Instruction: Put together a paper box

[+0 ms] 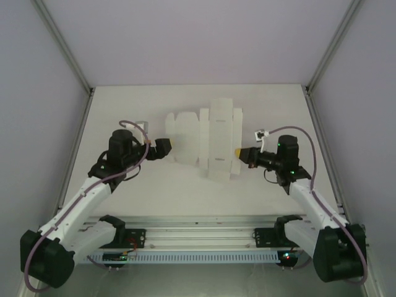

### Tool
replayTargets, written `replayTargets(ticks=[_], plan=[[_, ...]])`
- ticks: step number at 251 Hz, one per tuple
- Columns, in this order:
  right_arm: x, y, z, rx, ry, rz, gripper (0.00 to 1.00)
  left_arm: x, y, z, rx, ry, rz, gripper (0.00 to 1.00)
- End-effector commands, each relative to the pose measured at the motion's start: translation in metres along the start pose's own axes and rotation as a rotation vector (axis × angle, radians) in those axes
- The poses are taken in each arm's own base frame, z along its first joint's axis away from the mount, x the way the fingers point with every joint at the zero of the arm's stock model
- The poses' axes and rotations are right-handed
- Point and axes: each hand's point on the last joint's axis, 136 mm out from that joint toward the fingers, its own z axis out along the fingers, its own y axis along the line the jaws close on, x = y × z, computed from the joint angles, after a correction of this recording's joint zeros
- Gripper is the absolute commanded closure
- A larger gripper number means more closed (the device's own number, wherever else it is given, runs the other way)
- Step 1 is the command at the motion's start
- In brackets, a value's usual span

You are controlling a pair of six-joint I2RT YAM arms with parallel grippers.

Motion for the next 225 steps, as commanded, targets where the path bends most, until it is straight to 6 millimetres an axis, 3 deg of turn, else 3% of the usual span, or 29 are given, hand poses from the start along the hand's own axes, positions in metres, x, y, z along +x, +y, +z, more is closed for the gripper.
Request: replayTargets(ticks=[1,36,75,115,161,203,225], plan=[[0.022,-0.039,0.006,0.191,0.106,0.022,1.00,0.006,0.045,-0.008,-0.278,0.053,0.005,0.00],[0.027,-0.062,0.019,0.330,0.220,-0.102,1.00,0.011,0.040,0.006,-0.246,0.109,-0.002,0.00],[0.016,-0.084,0.030,0.596,0.427,-0.536,1.00,0.011,0.033,0.015,-0.212,0.127,-0.003,0.00],[-0.009,-0.083,0.053,0.718,0.527,-0.970,1.00,0.013,0.032,0.017,-0.202,0.141,-0.010,0.00],[-0.035,-0.063,0.085,0.729,0.505,-1.278,1.00,0.012,0.031,0.012,-0.194,0.129,-0.012,0.00],[-0.031,-0.018,0.115,0.630,0.389,-1.628,1.00,0.008,0.034,0.010,-0.203,0.109,-0.028,0.00],[-0.027,0.002,0.122,0.594,0.325,-1.731,1.00,0.004,0.034,0.013,-0.198,0.100,-0.039,0.00]])
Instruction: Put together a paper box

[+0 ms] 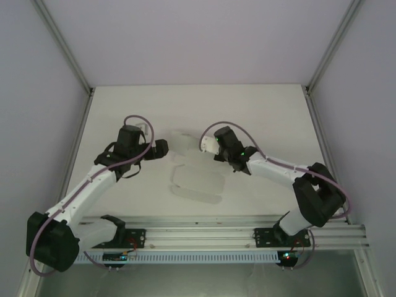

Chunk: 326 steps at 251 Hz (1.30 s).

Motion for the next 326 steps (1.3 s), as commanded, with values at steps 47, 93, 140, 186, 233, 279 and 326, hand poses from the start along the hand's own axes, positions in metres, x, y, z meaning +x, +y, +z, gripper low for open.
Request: replayTargets(ticks=[47,93,140,186,233,279,326], plan=[[-0.044,-0.004,-0.018,0.138,-0.123,-0.246,1.00,-0.031,-0.021,-0.004,0.084,-0.068,0.001,0.00],[-0.048,-0.003,-0.019,0.127,-0.131,-0.251,1.00,-0.021,-0.031,0.014,0.147,-0.003,0.096,0.00],[-0.048,0.001,-0.021,0.094,-0.139,-0.228,1.00,-0.004,-0.011,0.037,0.058,0.059,0.130,0.00],[-0.048,0.003,-0.022,0.075,-0.142,-0.192,1.00,0.009,-0.028,0.050,0.146,0.089,0.195,0.00],[-0.046,0.002,-0.024,0.041,-0.125,-0.096,1.00,0.014,-0.046,0.056,0.168,0.066,0.254,0.00],[-0.052,0.002,-0.034,0.008,-0.171,-0.007,1.00,0.013,-0.050,0.063,0.125,0.004,0.266,0.00],[-0.063,0.012,-0.049,-0.080,-0.267,0.072,1.00,-0.003,-0.061,0.066,0.141,-0.135,0.152,0.00]])
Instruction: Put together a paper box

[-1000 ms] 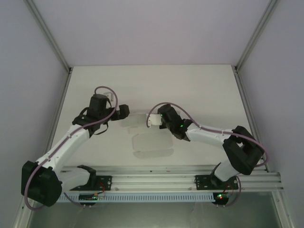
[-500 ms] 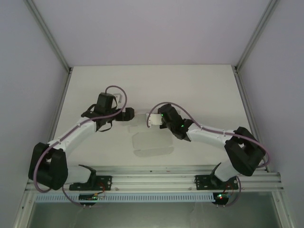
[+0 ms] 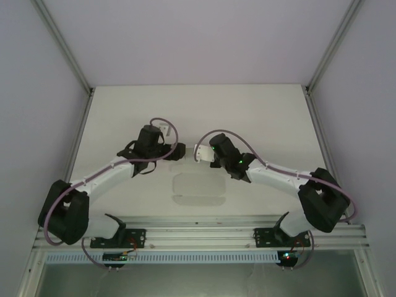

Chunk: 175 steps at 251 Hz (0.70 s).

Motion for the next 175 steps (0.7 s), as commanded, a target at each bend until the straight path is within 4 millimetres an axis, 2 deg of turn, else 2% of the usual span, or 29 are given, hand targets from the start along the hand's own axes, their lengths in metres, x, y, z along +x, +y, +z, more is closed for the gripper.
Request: replayTargets(ticks=[1,31,75,117,131,159,175], plan=[[-0.040,-0.006,-0.024,-0.051,-0.195,0.125,1.00,-0.020,-0.006,0.005,0.007,-0.132,-0.075,0.00],[-0.036,-0.006,-0.028,-0.057,-0.216,0.166,1.00,-0.024,-0.016,0.004,0.082,-0.181,-0.091,0.00],[-0.015,-0.014,-0.028,-0.014,-0.153,0.184,1.00,-0.021,-0.009,-0.012,0.047,-0.151,-0.073,0.01],[0.001,-0.017,-0.032,-0.006,-0.133,0.216,1.00,-0.009,0.020,-0.042,0.062,-0.108,-0.167,0.00],[0.004,-0.018,-0.033,-0.006,-0.138,0.229,1.00,-0.002,0.036,-0.050,0.045,-0.106,-0.204,0.00],[0.007,-0.020,-0.034,-0.014,-0.134,0.247,1.00,0.018,0.068,-0.056,-0.006,-0.074,-0.308,0.00],[0.008,-0.021,-0.034,-0.009,-0.135,0.256,1.00,0.028,0.079,-0.055,-0.015,-0.050,-0.350,0.00]])
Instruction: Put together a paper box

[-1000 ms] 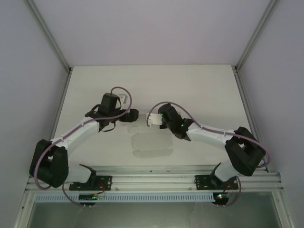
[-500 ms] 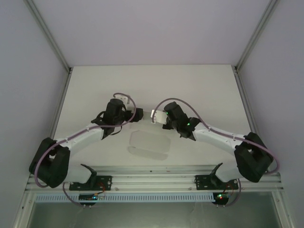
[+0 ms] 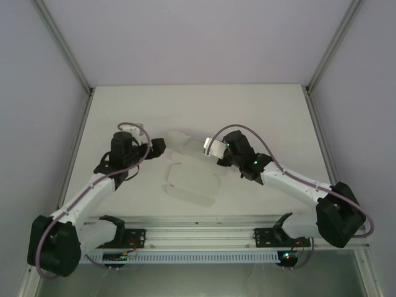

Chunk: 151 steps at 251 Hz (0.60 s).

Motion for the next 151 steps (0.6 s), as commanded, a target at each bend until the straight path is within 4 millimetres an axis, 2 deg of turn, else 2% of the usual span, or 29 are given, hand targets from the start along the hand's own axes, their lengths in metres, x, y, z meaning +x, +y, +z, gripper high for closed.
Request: replayTargets(ticks=[1,20,59,83,112,151], plan=[[-0.002,-0.001,-0.004,-0.003,-0.029,0.043,1.00,0.034,0.021,-0.002,-0.012,0.126,-0.098,0.01],[-0.003,-0.001,-0.005,-0.005,-0.036,0.046,1.00,0.041,0.031,0.003,-0.022,0.149,-0.135,0.00],[-0.006,-0.002,-0.007,-0.013,-0.054,0.061,1.00,0.053,0.028,0.026,0.042,0.204,-0.165,0.00],[-0.009,-0.004,-0.008,-0.013,-0.069,0.073,1.00,0.062,0.019,0.038,0.127,0.242,-0.121,0.00],[-0.014,-0.008,-0.011,-0.012,-0.088,0.077,1.00,0.069,0.027,0.050,0.117,0.256,-0.097,0.00],[-0.016,-0.007,-0.012,-0.020,-0.097,0.077,1.00,0.070,0.010,0.053,0.232,0.238,-0.066,0.00]])
